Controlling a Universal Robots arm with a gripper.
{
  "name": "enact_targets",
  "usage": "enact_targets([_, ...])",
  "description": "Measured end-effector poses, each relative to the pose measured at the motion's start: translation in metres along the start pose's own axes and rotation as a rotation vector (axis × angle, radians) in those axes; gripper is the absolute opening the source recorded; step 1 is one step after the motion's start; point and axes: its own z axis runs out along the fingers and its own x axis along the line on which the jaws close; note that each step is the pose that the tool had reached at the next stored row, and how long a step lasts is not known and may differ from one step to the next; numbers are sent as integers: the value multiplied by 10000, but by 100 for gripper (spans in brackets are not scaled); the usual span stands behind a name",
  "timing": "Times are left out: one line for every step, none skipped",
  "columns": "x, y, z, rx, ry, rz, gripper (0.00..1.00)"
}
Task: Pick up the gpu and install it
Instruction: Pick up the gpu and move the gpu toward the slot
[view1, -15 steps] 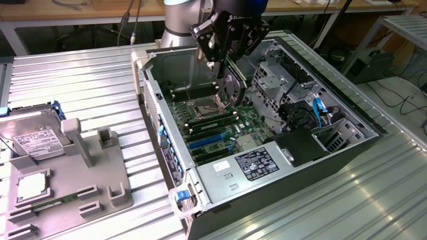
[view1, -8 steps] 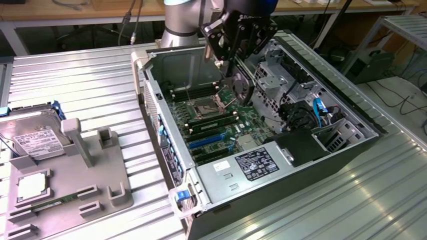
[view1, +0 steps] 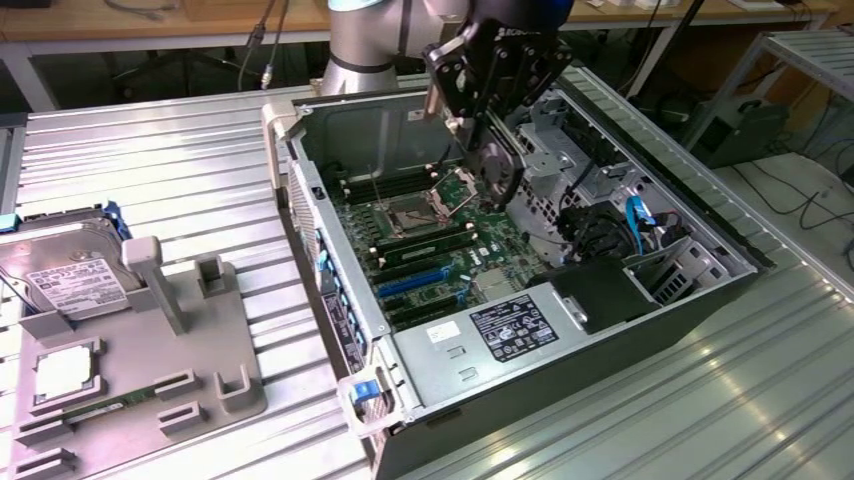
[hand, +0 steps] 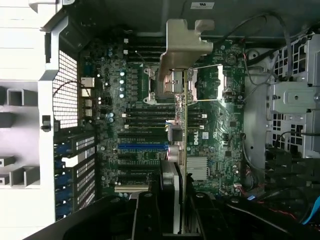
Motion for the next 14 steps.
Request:
enact_targets([-21,1,0,0,-1,12,28])
enact_targets([-44,2,1,1,-3,27,28])
enact_targets([-76,4,2,1,-4,46,28])
enact_targets([-98,5,2,1,-6,58,28])
enact_targets([-131,6,3,2,-7,76,28])
enact_targets([-146,6,3,2,-8,86,28])
enact_targets([-149,5,3,2,-9,87,28])
enact_targets([-148,6,3,2,-9,88,28])
enact_targets([-149,6,4,0,-9,88,28])
enact_targets([-149,6,3,2,-9,88,28])
enact_targets([-149,6,4,2,-9,88,28])
enact_targets([-149,6,4,1,-9,88,28])
enact_targets([-149,6,4,2,-9,88,28])
enact_targets([-149,6,4,2,-9,87,28])
